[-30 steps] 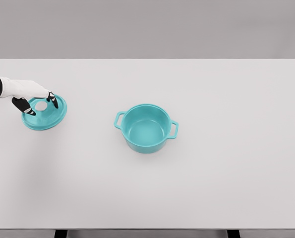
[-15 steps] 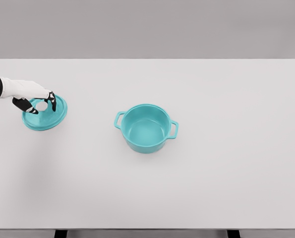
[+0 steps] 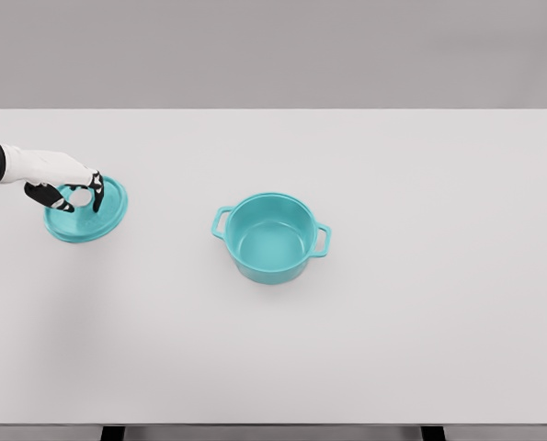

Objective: Cover the pot with left arm

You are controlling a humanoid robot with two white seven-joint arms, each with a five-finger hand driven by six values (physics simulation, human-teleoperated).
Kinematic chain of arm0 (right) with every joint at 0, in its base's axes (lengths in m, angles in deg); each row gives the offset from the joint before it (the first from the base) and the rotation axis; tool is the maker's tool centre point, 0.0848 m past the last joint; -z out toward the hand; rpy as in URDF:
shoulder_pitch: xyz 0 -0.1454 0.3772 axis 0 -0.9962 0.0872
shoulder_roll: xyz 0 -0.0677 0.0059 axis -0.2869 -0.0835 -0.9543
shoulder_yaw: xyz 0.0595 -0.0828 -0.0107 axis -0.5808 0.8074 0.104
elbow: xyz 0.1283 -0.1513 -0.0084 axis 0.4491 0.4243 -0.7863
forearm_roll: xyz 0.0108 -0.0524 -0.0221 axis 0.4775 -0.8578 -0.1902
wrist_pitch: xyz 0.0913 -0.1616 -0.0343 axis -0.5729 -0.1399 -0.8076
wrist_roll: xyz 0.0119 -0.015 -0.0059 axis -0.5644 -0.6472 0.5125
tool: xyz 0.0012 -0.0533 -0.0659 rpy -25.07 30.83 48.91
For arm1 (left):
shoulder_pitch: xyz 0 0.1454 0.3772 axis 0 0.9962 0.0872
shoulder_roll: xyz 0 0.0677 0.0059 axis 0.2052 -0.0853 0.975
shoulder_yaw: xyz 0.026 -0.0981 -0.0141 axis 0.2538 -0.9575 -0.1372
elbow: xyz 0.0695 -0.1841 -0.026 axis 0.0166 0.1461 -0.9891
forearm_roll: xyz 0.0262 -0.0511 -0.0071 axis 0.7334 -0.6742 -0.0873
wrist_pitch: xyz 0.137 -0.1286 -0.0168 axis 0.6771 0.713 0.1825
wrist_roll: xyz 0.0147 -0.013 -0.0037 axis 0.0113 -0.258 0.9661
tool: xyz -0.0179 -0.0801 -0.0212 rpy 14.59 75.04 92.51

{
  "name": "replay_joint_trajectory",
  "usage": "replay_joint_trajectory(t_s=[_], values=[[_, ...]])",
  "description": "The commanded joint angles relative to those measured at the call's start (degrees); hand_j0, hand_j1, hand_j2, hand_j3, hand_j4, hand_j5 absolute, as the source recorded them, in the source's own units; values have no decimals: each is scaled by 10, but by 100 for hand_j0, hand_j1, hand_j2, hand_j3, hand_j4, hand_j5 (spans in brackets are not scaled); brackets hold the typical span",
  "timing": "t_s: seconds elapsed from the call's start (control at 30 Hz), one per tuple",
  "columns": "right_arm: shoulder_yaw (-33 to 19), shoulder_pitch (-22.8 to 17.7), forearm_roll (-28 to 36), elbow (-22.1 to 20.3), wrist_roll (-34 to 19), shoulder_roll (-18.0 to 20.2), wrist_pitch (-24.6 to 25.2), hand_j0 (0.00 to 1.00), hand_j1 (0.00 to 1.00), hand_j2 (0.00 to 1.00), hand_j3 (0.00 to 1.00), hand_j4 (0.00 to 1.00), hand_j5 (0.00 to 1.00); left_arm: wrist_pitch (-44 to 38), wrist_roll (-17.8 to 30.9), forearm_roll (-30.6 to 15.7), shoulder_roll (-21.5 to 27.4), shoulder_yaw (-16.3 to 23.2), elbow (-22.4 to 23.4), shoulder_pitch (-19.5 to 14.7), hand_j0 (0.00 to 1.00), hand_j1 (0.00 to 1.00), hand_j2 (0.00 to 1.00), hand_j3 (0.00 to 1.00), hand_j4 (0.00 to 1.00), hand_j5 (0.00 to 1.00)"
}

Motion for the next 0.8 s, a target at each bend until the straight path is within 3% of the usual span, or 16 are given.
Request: replay_joint_trajectory(t_s=[0.0, 0.27, 0.6, 0.77], values=[[0, 0, 0, 0, 0, 0, 0, 100, 100, 100, 100, 100, 100, 4, 0, -2, 1, 0, 0, 0, 41, 41, 41, 41, 41, 41], [0, 0, 0, 0, 0, 0, 0, 100, 100, 100, 100, 100, 100, 21, 0, -4, 9, 0, -1, -5, 42, 42, 42, 42, 42, 42], [0, 0, 0, 0, 0, 0, 0, 100, 100, 100, 100, 100, 100, 29, 0, -44, 10, -1, -48, -23, 42, 42, 42, 42, 42, 42], [0, 0, 0, 0, 0, 0, 0, 100, 100, 100, 100, 100, 100, 29, 0, -52, 10, -1, -114, -28, 42, 42, 42, 42, 42, 42]])
